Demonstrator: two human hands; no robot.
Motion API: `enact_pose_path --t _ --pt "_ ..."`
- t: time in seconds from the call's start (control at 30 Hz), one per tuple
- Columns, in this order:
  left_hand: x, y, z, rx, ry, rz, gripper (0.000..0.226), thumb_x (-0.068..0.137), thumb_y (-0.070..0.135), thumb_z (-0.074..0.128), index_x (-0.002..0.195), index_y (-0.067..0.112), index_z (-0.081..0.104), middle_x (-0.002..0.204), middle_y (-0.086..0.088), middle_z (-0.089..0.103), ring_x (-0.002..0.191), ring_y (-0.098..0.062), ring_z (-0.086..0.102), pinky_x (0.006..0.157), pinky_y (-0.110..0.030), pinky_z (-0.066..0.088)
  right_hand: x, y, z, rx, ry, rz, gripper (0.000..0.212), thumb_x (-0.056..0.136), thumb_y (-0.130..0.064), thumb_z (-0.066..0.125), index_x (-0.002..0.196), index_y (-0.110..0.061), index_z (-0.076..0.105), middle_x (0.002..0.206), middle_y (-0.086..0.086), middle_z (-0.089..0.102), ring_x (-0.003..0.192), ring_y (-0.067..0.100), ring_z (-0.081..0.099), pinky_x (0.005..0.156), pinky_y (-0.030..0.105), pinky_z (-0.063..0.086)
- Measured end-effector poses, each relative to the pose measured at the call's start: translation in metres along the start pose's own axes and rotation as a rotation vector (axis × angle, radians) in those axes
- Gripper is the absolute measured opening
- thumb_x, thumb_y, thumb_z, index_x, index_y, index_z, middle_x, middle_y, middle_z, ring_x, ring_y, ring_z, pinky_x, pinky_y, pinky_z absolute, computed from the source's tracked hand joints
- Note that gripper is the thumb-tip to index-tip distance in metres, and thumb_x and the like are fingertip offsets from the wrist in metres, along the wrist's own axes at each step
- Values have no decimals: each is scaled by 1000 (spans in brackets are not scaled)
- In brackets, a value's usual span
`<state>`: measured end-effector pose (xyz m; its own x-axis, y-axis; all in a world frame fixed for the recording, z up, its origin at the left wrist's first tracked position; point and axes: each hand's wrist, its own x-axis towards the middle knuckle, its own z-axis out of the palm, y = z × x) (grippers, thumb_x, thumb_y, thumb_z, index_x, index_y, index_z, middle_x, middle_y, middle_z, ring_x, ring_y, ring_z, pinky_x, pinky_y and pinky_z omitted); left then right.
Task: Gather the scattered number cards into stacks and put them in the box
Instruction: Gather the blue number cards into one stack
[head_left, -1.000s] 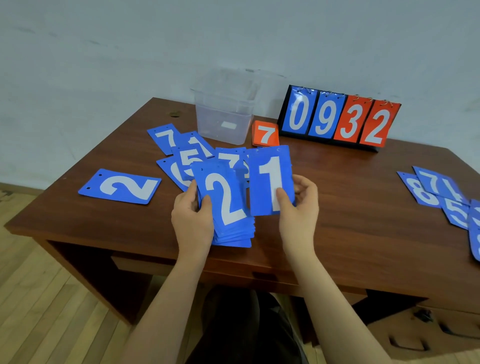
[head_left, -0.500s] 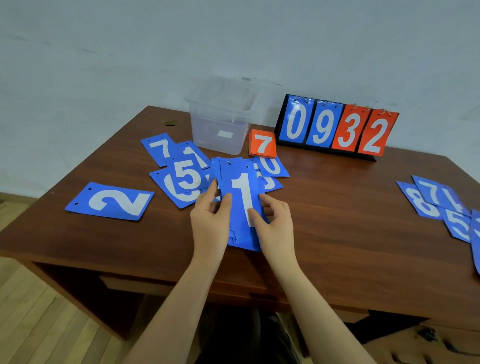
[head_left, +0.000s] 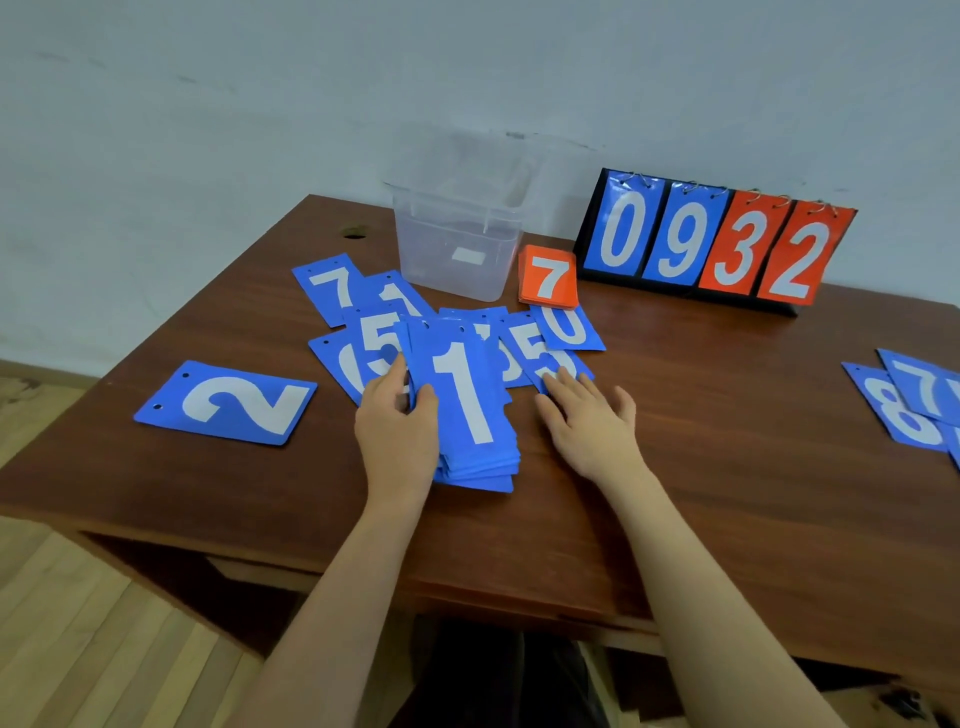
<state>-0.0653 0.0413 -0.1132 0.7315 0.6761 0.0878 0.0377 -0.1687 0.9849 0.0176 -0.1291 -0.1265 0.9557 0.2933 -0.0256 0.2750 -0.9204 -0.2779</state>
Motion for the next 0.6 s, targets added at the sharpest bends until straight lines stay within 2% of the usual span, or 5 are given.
enact_pose_path --t 0.13,0.3,0.37,0.47,0.6 --pt "-7 -2 5 -21 -36 -4 44 91 13 55 134 15 48 121 3 55 106 -11 56 80 -34 56 -32 11 0 -29 168 5 40 98 -46 34 133 -32 49 144 -12 43 135 11 32 110 41 7" --pt "-23 -4 13 -86 -79 -7 43 92 11 55 133 16 48 117 7 54 91 1 57 71 -21 53 -57 23 -6 108 298 94 27 94 -42 48 91 -23 66 97 -12 53 107 17 47 96 35 17" --pt "-28 -5 16 -99 -93 -2 42 92 11 54 133 16 48 118 6 55 90 2 57 68 -21 53 -57 25 -5 125 327 124 25 90 -42 53 102 -24 65 108 -9 54 111 16 46 97 36 18" --pt "-32 -6 17 -95 -99 8 42 92 12 55 133 19 48 118 6 55 91 1 58 66 -24 55 -50 24 -6 194 363 264 51 83 -49 61 125 -21 53 130 -1 44 123 21 37 104 40 21" --pt "-29 -6 13 -121 -87 -33 42 91 15 56 132 19 49 124 3 56 108 -11 58 70 -32 58 -40 16 -7 250 258 447 75 70 -65 66 125 -16 50 135 6 35 128 27 28 107 43 20"
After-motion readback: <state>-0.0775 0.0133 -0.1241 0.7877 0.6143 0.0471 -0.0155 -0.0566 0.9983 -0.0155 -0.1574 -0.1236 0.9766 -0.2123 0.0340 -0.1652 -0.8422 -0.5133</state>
